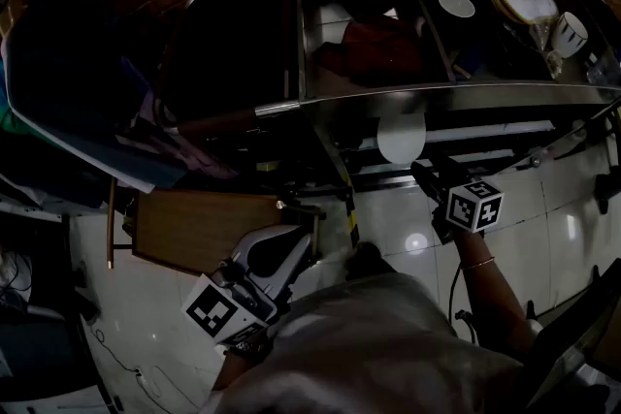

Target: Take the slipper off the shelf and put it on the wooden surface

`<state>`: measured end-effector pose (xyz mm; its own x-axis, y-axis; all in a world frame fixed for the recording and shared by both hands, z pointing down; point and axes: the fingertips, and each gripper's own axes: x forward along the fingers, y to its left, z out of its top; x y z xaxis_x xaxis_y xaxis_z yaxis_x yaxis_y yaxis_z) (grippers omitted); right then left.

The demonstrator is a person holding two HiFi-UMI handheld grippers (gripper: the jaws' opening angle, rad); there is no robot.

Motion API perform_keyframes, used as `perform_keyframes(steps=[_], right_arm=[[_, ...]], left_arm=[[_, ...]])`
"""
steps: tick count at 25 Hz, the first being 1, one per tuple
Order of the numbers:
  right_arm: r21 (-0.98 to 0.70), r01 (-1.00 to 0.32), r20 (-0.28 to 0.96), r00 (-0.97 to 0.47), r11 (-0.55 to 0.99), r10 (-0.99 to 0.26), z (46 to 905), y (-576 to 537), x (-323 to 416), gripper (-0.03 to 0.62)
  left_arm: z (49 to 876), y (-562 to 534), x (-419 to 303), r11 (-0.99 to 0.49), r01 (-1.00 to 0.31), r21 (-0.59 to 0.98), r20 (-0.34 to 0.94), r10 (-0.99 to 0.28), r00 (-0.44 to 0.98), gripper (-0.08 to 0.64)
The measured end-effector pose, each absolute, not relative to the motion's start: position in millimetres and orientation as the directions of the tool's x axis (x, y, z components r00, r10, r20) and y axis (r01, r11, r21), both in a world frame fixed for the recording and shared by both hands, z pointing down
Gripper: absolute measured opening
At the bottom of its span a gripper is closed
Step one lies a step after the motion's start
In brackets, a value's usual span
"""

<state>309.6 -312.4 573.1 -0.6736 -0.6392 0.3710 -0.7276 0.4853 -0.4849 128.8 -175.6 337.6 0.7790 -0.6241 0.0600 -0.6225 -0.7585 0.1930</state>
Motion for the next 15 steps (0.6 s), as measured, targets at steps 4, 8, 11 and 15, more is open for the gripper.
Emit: perform_keyframes(steps=[4,8,11,15], right_arm=[[-0.551,-0.744,0.383,-0.628,0.378,-0.677,589.2,-335.4,326.1,0.233],[-0.609,-0.725,0.394,-0.629,0.322,-0.670,608.5,-349.2,326.7,0.230],[-0.659,-0.692,0.373,-0.642,0.295,-0.670,615.2,-357.3,322.9,0.171],[-0.699,-0.650,0.315,-0.654,0.298,-0.688,598.1,-361.8,324.1,0.057]], left_arm=[[343.6,-184.7,131.2,-0.756,-0.624,0.199,0.066,-0.625,0.778,-0.003],[345.5,-194.6,124.6,-0.738,-0.644,0.200,0.065,-0.646,0.761,-0.003],[345.1,-200.4,120.6,-0.729,-0.655,0.201,0.061,-0.658,0.751,-0.003],[334.5,-208.8,122.0,-0.739,-0.646,0.192,0.006,-0.658,0.753,-0.003]])
